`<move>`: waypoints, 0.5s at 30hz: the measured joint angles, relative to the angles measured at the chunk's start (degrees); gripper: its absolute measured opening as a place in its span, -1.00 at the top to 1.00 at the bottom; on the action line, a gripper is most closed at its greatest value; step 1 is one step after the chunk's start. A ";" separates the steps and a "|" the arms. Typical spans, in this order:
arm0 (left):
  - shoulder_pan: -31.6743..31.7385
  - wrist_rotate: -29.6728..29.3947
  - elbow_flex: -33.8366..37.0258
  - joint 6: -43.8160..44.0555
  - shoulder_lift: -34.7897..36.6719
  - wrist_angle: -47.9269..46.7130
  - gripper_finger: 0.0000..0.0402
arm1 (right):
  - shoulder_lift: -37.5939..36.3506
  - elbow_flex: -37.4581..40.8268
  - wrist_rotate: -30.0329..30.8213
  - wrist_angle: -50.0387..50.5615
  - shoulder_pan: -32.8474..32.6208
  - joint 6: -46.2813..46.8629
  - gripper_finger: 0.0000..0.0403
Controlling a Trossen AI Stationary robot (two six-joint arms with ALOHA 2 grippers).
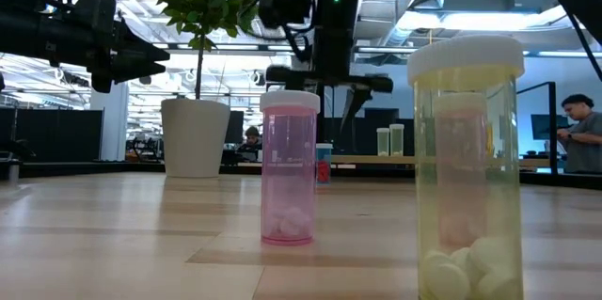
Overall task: Pick and place medicine bottles onto shelf by color
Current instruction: Put the top blue pill bottle on the shelf
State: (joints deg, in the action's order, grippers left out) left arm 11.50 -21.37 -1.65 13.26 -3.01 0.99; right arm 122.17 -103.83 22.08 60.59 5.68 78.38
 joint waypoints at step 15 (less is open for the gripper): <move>0.00 -0.02 0.02 0.00 0.00 0.00 0.10 | 6.03 0.07 4.09 -1.45 -1.11 5.84 -0.55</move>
State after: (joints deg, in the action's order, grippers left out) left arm 11.51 -21.38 -1.63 13.26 -3.01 0.99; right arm 128.20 -103.77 26.17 59.15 4.57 84.22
